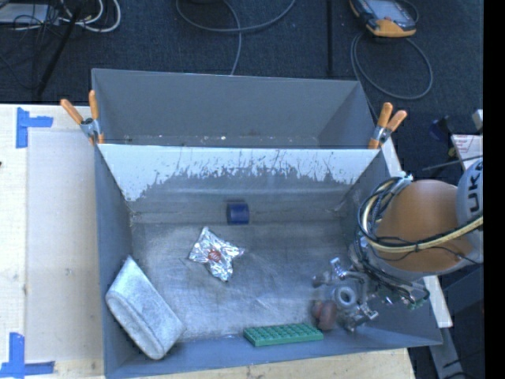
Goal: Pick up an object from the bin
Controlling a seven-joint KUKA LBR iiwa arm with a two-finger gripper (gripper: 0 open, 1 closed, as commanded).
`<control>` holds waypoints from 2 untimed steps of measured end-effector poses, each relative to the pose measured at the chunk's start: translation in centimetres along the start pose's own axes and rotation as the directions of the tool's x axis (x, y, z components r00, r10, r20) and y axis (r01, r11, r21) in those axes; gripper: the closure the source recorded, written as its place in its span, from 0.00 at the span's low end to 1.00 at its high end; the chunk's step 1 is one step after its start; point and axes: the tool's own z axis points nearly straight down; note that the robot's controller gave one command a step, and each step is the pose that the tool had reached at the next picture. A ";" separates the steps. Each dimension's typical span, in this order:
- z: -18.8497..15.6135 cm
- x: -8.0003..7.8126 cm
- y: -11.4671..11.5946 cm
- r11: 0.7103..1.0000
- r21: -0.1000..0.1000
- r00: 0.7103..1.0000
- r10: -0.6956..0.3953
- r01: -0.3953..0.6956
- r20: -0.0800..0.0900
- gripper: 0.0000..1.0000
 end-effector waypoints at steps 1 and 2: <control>0.3 -1.4 3.5 0.965 0.012 0.965 -0.263 0.263 0.009 0.00; 0.5 -1.1 3.8 0.964 0.000 0.964 -0.265 0.265 -0.001 1.00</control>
Offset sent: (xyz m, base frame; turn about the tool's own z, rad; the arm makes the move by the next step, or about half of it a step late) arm -0.0106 0.0388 -0.0076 -0.2652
